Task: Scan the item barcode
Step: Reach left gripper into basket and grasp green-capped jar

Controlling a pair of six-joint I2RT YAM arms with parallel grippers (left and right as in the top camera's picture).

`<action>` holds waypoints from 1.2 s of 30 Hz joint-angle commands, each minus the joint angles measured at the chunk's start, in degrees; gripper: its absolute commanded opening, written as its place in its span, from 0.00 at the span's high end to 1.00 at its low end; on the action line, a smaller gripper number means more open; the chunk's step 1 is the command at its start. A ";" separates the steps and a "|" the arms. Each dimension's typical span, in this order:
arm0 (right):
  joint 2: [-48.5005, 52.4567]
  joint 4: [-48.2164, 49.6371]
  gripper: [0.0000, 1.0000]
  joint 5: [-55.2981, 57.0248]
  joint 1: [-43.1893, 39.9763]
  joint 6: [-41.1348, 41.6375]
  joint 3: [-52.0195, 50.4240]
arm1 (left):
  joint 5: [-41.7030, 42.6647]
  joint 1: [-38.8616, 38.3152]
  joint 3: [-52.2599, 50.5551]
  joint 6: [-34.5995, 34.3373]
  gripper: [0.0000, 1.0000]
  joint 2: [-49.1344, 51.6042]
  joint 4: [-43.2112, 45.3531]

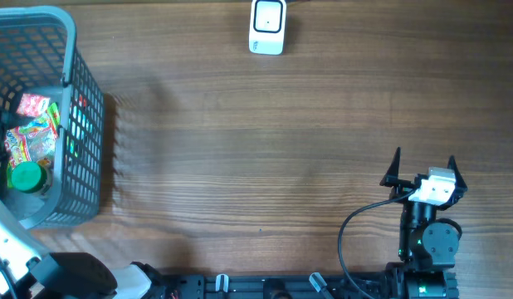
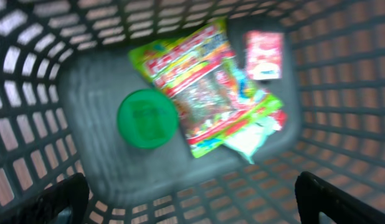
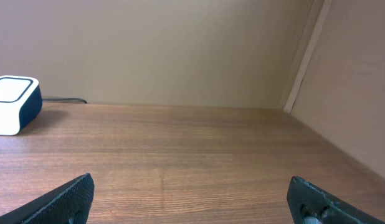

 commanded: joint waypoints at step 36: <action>0.31 0.20 0.00 -0.70 0.28 -0.52 -0.07 | -7.06 1.11 -19.76 -18.97 0.00 16.55 19.89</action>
